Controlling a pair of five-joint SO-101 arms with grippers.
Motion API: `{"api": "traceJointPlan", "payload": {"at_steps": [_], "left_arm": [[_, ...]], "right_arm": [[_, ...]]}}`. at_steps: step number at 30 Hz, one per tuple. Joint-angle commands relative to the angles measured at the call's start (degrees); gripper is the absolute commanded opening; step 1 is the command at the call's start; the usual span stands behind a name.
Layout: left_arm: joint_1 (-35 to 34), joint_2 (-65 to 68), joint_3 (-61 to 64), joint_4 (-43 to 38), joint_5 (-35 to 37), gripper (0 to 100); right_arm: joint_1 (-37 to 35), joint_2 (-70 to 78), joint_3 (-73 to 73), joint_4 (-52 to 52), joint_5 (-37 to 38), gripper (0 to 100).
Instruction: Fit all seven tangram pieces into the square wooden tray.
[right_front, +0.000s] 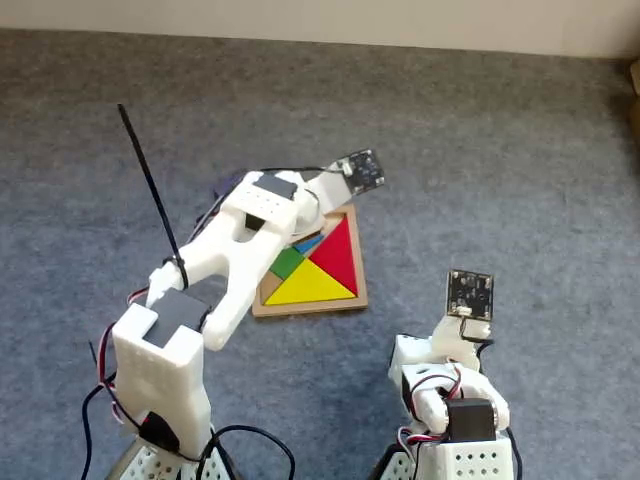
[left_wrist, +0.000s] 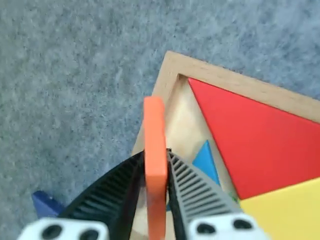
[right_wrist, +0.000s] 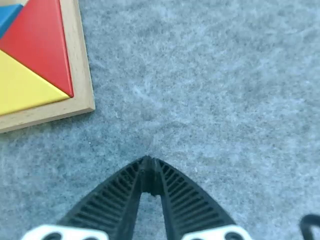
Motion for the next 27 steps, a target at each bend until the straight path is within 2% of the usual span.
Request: {"api": "traceJointPlan", "payload": {"at_steps": [1, 7, 18, 21, 27], "left_arm": [[0.4, -4.5, -0.7, -1.0, 3.5, 13], [0.3, -4.6, -0.7, -0.9, 3.8, 13], [0.0, -12.5, -1.7, 7.5, 8.6, 13], [-0.7, -12.6, -1.9, 7.2, 12.0, 13], [-4.3, -12.2, -1.5, 0.4, 17.6, 13]], "right_arm": [[0.6, -1.1, 6.9, 0.6, -0.4, 0.5], [0.6, -1.1, 6.9, 0.6, -0.4, 0.5], [0.6, -1.1, 6.9, 0.6, -0.4, 0.5], [0.6, -1.1, 6.9, 0.6, -0.4, 0.5], [0.6, -1.1, 6.9, 0.6, -0.4, 0.5]]}}
